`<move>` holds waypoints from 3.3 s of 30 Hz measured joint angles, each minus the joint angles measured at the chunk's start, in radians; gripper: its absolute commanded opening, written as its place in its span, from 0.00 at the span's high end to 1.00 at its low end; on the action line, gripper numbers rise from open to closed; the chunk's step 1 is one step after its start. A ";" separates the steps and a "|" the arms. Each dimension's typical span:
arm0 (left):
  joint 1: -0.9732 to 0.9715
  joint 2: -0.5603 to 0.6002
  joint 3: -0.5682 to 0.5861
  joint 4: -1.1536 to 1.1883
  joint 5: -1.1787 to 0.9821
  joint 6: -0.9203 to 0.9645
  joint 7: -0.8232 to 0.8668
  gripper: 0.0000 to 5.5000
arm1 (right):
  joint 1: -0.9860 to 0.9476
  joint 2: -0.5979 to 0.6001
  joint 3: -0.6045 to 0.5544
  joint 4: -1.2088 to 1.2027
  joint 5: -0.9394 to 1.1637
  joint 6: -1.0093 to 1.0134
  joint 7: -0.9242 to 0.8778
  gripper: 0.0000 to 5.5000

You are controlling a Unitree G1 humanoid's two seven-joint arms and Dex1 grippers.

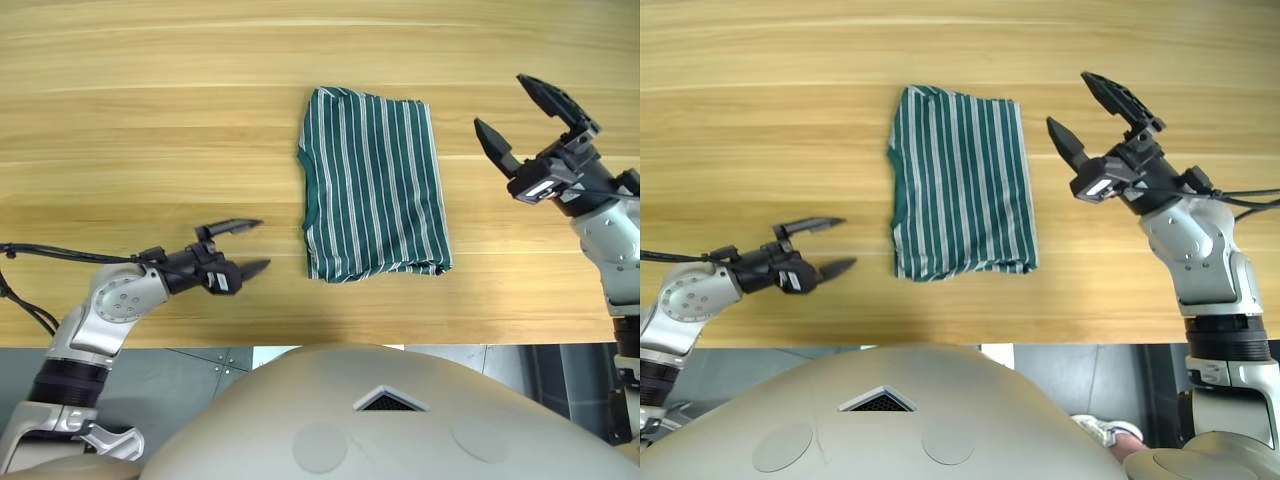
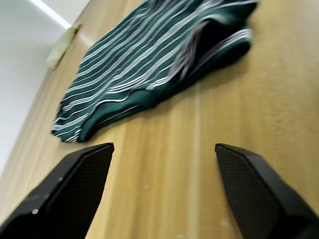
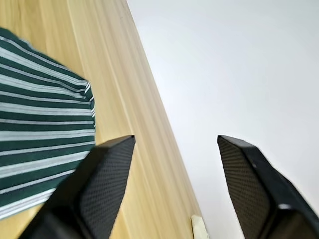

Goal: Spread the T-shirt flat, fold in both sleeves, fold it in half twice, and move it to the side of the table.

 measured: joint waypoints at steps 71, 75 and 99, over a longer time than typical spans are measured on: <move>-0.302 -0.114 -0.290 0.281 0.007 -0.118 0.119 1.00 | 0.248 -0.132 0.183 -0.070 -0.131 -0.080 0.268 0.44; -0.294 -0.106 -0.275 0.288 0.007 -0.117 0.127 1.00 | 0.250 -0.142 0.194 -0.085 -0.124 -0.092 0.287 0.44; -0.247 -0.106 -0.247 0.297 -0.030 -0.117 0.162 1.00 | 0.159 -0.095 0.292 -0.024 -0.119 -0.096 0.323 0.98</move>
